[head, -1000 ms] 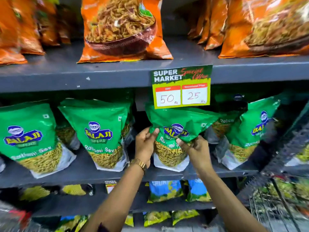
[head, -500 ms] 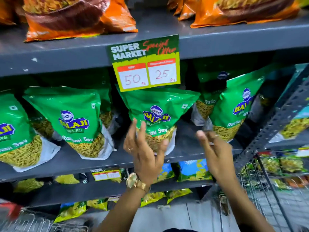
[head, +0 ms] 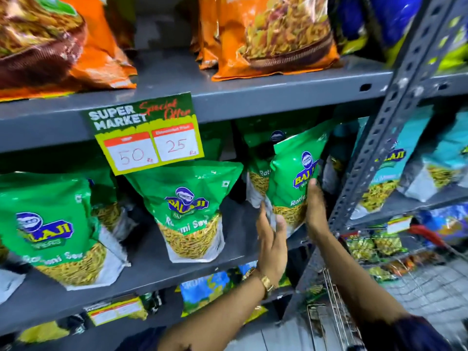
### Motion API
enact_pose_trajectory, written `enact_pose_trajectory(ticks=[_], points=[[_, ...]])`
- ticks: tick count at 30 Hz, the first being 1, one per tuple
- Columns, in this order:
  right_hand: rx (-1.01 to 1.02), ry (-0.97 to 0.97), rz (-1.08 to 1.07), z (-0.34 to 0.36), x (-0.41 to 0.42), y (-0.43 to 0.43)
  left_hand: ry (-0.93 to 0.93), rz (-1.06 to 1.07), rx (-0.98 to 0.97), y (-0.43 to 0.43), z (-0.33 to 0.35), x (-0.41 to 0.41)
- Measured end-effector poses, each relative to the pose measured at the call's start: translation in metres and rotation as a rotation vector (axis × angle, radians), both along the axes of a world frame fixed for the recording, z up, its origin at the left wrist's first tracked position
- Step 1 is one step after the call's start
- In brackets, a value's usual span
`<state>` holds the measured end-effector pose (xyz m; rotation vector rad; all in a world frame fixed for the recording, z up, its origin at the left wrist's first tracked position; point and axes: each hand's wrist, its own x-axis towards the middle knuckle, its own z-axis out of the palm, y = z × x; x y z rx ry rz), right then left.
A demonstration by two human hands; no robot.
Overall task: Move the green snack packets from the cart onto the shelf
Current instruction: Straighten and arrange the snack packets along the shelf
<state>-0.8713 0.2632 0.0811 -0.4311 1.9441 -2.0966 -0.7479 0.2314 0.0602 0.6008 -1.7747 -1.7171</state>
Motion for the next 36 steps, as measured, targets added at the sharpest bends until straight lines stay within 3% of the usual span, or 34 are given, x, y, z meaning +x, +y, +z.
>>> enact_pose_trajectory(ticks=[5,11,16,24,28,36], points=[[-0.19,-0.289,0.092,0.014,-0.016,-0.013,-0.043,0.057,0.183,-0.004,0.014,-0.021],[-0.161,-0.234,0.167,-0.003,-0.012,-0.008,0.009,0.084,0.334,-0.021,0.009,-0.033],[-0.246,-0.159,0.08,-0.014,0.001,-0.006,0.045,0.02,0.423,-0.044,-0.006,-0.046],[-0.141,-0.169,0.1,-0.012,-0.006,-0.007,0.008,0.008,0.344,-0.039,0.013,-0.041],[-0.048,-0.165,0.004,-0.017,-0.002,-0.006,-0.055,-0.017,0.311,-0.039,0.017,-0.03],[-0.002,0.086,-0.279,-0.03,0.093,0.009,0.012,-0.038,-0.041,-0.024,-0.009,0.04]])
